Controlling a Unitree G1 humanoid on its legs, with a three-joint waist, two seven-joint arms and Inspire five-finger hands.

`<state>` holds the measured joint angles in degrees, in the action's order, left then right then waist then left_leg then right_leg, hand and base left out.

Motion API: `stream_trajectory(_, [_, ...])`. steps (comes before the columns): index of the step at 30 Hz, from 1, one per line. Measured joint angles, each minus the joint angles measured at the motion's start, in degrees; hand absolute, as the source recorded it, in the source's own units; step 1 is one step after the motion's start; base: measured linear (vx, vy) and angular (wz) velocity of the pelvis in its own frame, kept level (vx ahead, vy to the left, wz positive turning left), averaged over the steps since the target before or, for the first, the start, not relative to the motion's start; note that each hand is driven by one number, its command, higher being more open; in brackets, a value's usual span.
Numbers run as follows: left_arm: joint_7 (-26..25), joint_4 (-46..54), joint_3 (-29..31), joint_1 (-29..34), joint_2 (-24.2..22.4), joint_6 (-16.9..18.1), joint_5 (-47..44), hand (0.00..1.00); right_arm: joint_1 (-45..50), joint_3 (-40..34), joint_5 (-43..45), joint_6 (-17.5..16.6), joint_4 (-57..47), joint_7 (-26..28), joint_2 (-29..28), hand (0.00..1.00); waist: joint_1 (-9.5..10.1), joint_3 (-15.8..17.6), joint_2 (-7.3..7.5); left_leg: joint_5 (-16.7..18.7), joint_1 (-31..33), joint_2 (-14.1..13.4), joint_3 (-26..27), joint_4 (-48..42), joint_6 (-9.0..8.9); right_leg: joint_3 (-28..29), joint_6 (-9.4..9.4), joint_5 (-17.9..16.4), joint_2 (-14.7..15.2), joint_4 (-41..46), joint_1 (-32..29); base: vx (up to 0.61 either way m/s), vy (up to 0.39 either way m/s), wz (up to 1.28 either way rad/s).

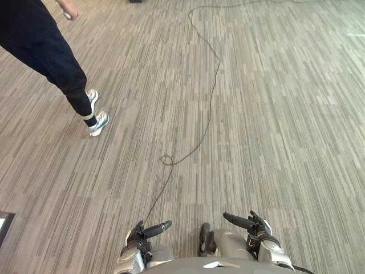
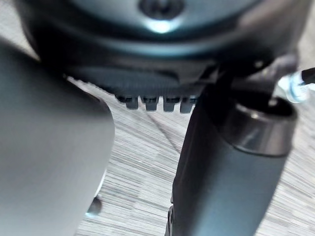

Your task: Pick up cushions and gather them together orderly.

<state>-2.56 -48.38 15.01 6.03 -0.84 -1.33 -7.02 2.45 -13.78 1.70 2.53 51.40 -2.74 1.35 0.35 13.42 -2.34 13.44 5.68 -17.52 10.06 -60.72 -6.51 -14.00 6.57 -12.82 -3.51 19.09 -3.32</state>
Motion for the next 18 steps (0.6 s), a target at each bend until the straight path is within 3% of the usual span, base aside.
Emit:
stream_trajectory(3, [0.0,1.9,-0.1,-0.1,-0.3,0.8,-1.1,1.00,0.9,0.0,0.1,0.2,-0.2,-0.4,-0.3,1.00,1.33,0.1,0.57,1.6,6.8,1.5,4.0,8.5,1.43,2.6,-1.29,-0.1,0.7,-5.5,6.6,0.39,0.026,-0.36])
stream_trajectory(5, [0.2,2.1,-0.1,-0.4,0.0,0.8,-1.4,1.00,1.0,-0.3,0.1,0.8,0.2,-0.6,-0.7,1.00,2.05,0.6,1.51,1.4,9.1,5.1,5.3,23.7,1.64,4.2,-2.09,-0.1,2.5,-8.3,10.4,0.50,0.117,-0.39])
stream_trajectory(6, [0.1,2.1,-0.1,-0.7,0.5,0.9,-2.0,1.00,1.0,-0.3,0.1,0.9,0.6,-0.7,-1.2,1.00,2.46,1.1,2.43,-1.5,9.8,8.5,4.6,35.1,1.51,5.1,-3.26,-0.2,4.1,-10.4,12.9,0.58,0.193,-0.40])
stream_trajectory(8, [0.1,2.1,-0.2,-0.6,0.4,0.9,-2.4,1.00,1.2,-0.3,0.0,0.9,0.9,-1.0,-1.1,1.00,2.64,0.9,2.24,-7.1,10.1,10.7,3.2,46.2,1.60,6.2,-4.86,-0.4,4.8,-12.1,15.1,0.57,0.239,-0.52])
stream_trajectory(9, [0.0,1.6,-0.2,-0.4,0.6,0.9,-2.7,1.00,1.3,-0.2,-0.2,0.8,1.5,-1.1,-1.1,1.00,3.32,0.4,2.17,-17.0,9.8,11.8,1.4,48.4,3.71,9.2,-6.98,-1.6,5.4,-12.7,17.2,0.55,0.244,-0.63])
stream_trajectory(10, [0.1,1.2,-0.2,-1.0,1.4,0.8,-2.7,1.00,1.0,-0.1,-0.5,0.7,1.9,-1.1,-1.8,1.00,3.33,-0.2,3.50,-16.2,9.7,12.8,1.9,48.2,6.53,10.2,-7.19,-1.7,6.5,-12.5,17.1,0.56,0.239,-0.57])
stream_trajectory(11, [0.1,1.1,-0.4,-1.2,1.9,0.9,-2.6,1.00,1.2,-0.1,-0.7,0.7,1.9,-1.1,-2.4,1.00,3.14,-0.8,4.54,-15.1,10.0,13.3,2.4,47.8,6.66,10.8,-7.65,-1.4,7.6,-11.7,16.2,0.43,0.177,-0.18])
stream_trajectory(13, [0.2,0.1,-0.7,-1.6,3.2,0.6,-2.5,1.00,2.0,0.1,-2.5,0.7,1.8,-0.6,-3.6,1.00,3.33,-2.2,6.63,-9.9,10.0,13.4,5.1,41.1,11.40,15.3,-8.47,-1.0,9.5,-3.0,13.4,0.51,0.229,-0.37])
stream_trajectory(14, [0.1,-0.2,-0.7,-1.6,3.3,0.6,-2.5,1.00,2.0,0.1,-2.7,0.7,1.8,-0.6,-3.6,1.00,3.40,-2.2,6.70,-9.4,9.5,13.4,5.4,40.7,11.66,15.5,-8.52,-0.9,9.7,-1.4,12.9,0.56,0.284,-0.76])
stream_trajectory(15, [-0.1,-1.3,-1.1,-1.6,3.5,0.6,-2.4,1.00,2.1,0.4,-4.0,0.7,1.0,-0.3,-3.4,1.00,3.56,-2.2,6.73,-5.7,4.4,13.6,8.0,40.9,11.80,15.8,-13.30,2.2,11.1,15.9,6.9,0.45,0.247,-0.59])
stream_trajectory(16, [-0.1,-1.5,-1.3,-1.6,3.6,0.6,-2.4,1.00,2.2,0.5,-4.0,0.6,0.8,-0.3,-3.3,1.00,3.52,-2.2,6.72,-5.2,3.4,13.7,8.4,41.2,11.69,15.6,-14.45,3.5,11.5,18.9,5.6,0.53,0.285,-0.70])
stream_trajectory(17, [-0.2,-2.6,-2.6,-1.8,4.1,0.5,-2.3,1.00,2.2,1.0,-4.0,0.3,0.1,-0.2,-2.9,1.00,2.75,-1.8,6.13,-3.5,-0.4,14.1,9.2,42.4,11.53,13.8,-16.07,4.3,13.8,30.6,0.9,0.34,0.166,-0.33])
stream_trajectory(18, [-0.3,-3.0,-3.0,-1.9,4.2,0.3,-2.3,1.00,2.2,1.4,-4.0,0.1,-0.3,-0.1,-2.6,1.00,2.39,-1.8,6.15,-2.5,-3.0,14.2,9.9,43.2,11.23,11.7,-14.51,3.4,15.3,35.2,-1.4,0.40,0.167,-0.53])
